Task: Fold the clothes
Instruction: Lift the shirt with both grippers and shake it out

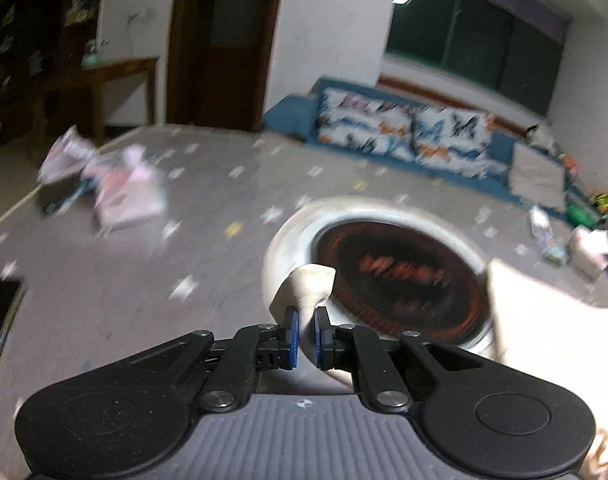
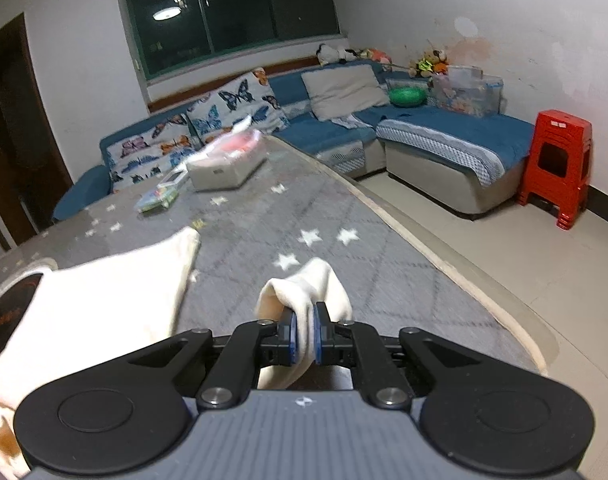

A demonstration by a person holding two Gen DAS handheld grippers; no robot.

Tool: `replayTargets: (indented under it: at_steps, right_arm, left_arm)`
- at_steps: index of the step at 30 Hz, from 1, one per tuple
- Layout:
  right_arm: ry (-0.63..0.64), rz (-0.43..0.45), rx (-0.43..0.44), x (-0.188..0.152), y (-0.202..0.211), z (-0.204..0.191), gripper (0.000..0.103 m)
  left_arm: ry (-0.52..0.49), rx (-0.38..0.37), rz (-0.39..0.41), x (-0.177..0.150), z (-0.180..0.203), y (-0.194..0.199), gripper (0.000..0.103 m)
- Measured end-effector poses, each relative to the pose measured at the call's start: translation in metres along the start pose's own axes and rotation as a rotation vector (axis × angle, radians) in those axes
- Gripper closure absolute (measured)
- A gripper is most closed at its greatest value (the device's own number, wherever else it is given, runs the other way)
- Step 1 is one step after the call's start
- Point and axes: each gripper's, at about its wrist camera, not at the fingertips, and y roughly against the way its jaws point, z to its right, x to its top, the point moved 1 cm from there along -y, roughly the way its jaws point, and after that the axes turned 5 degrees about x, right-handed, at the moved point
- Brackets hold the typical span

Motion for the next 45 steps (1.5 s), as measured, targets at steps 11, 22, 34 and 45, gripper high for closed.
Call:
replayTargets:
  at_steps: [11, 22, 34, 45]
  right_arm:
    - [0.058, -0.044, -0.078, -0.01, 0.01, 0.011, 0.062]
    - [0.156, -0.049, -0.126, -0.005, -0.024, 0.002, 0.052]
    - [0.046, 0.009, -0.226, 0.003, -0.002, 0.048, 0.048]
    - [0.189, -0.029, 0.084, 0.008, 0.009, -0.022, 0.054]
  left_arm:
    - [0.0, 0.056, -0.017, -0.014, -0.025, 0.004, 0.083]
    - [0.005, 0.087, -0.034, -0.015, -0.031, 0.001, 0.082]
    - [-0.008, 0.101, -0.007, -0.008, -0.032, 0.008, 0.083]
    - [-0.231, -0.278, -0.019, -0.026, 0.063, 0.031, 0.076]
